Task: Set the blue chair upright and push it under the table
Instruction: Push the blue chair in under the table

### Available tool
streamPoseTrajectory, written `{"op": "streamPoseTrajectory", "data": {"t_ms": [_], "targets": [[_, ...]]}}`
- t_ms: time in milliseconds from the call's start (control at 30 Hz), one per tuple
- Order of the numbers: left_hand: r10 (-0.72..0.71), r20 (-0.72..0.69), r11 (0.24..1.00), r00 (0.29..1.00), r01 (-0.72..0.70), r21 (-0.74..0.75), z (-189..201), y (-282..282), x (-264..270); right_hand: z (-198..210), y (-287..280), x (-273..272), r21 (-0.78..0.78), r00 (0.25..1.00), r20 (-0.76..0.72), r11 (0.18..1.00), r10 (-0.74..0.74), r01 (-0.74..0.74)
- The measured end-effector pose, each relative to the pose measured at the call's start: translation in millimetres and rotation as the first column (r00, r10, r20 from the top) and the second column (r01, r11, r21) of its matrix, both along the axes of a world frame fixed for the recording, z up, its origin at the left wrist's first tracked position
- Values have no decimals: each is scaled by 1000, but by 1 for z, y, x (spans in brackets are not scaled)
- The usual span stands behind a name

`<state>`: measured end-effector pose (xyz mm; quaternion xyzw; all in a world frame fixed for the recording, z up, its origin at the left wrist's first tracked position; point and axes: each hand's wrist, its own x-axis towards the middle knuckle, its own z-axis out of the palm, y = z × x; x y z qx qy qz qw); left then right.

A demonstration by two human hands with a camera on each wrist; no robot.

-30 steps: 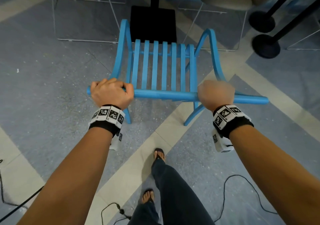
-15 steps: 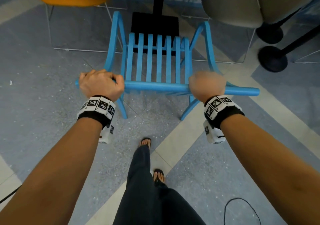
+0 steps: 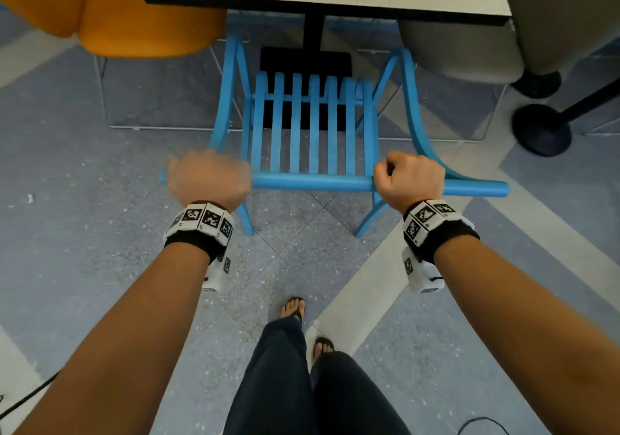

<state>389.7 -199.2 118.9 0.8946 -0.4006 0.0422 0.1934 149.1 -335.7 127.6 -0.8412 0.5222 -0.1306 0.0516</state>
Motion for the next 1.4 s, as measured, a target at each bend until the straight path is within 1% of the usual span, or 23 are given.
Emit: {"op": "streamPoseTrajectory", "data": {"t_ms": [133,200,266,333,433,500,566,733,933,1033,1132,1399], "targets": [[-37,-4,999,999,37,19,4,1,-3,-2,-1,-6,-18,999,35,999,32,-31],[-91,-12,996,996,91,27,7,0,-7,-4,-3,-14,-40,998,55,999,6,-4],[-119,-39,990,992,122,76,11,-3,-12,-7,-7,-28,-34,997,49,998,-54,56],[-119,-56,981,991,126,150,15,-6,-15,-7,-11,-39,4,996,-13,996,-87,87],[-104,-68,973,992,116,198,20,-7,-16,-3,-14,-43,110,982,-172,989,-82,102],[-96,-76,973,992,110,205,22,-6,-18,-1,-16,-42,168,977,-204,980,-70,105],[-93,-83,971,992,109,213,22,-3,-19,-1,-17,-42,184,974,-217,977,-62,103],[-86,-70,961,994,102,258,19,11,-19,0,-4,-42,160,978,-201,983,-57,90],[-99,-59,950,993,112,293,19,6,-14,-1,-8,-39,157,984,-165,983,-73,99],[-102,-43,952,994,110,287,20,-1,-8,-2,-13,-33,160,987,-139,982,-83,105],[-105,-34,953,994,110,282,20,-3,-2,-3,-14,-30,156,987,-144,983,-71,94],[-100,-36,955,994,106,277,20,-2,-5,-1,-13,-38,173,992,-125,984,-20,42]]}}
